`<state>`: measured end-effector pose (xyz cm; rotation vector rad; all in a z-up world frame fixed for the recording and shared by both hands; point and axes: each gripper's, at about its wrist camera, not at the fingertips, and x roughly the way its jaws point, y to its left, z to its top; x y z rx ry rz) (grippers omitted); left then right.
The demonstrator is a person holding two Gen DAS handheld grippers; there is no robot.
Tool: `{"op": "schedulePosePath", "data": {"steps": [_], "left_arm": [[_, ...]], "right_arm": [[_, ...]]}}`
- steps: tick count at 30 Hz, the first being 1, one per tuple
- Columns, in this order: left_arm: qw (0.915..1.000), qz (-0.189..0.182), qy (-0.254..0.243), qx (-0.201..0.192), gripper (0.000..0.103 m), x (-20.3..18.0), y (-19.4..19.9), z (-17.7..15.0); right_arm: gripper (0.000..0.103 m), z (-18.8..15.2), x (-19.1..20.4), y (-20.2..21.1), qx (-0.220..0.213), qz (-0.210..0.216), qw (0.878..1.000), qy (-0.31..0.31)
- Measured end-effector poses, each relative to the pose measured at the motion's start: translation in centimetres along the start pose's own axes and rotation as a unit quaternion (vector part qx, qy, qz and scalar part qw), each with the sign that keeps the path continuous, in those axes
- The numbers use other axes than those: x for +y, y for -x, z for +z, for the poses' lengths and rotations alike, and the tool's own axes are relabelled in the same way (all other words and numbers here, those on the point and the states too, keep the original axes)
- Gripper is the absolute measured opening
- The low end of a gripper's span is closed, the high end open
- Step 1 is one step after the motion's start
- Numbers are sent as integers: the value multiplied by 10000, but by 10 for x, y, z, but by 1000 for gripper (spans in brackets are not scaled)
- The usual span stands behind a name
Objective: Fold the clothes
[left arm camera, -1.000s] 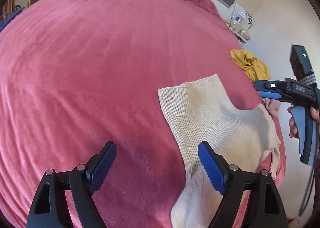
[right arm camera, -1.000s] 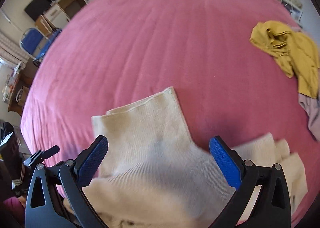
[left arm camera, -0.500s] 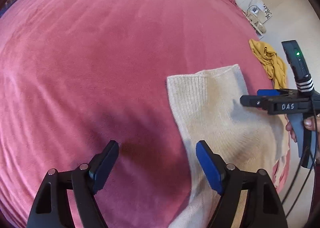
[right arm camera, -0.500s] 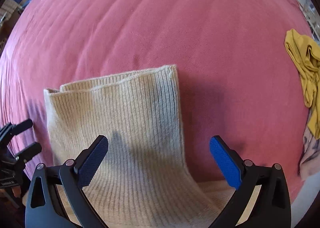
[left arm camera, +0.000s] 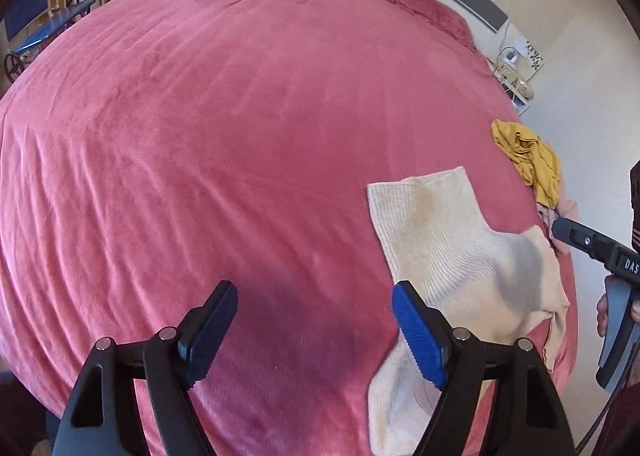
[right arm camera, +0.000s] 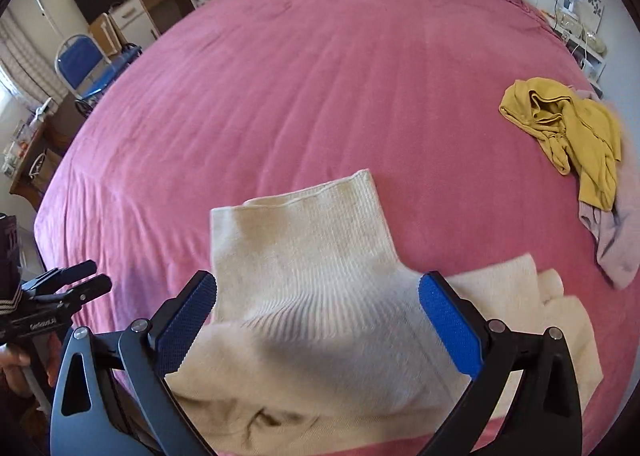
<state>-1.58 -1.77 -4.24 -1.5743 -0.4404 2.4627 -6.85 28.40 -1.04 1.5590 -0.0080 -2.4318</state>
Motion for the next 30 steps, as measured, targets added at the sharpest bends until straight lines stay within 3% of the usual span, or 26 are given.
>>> {"op": "schedulePosePath", "data": {"steps": [9,16,22,30], "left_arm": [[9987,-475,-190,52,81,-22,-6,-21],[9976,-520,-425,-139,81,-28,5,-21],[9991,-334,-270,-69,81,-20,-10,-10],[9991,-289,-118,295,81,-35,-53,12]], "right_arm": [[103,-56,19,25,-64,-197,9998,-61],[103,-80,31,33,-152,-63,9997,-206],[103,-72,24,38,-265,-109,9993,-231],[103,-24,1,20,-130,57,9996,-235]]}}
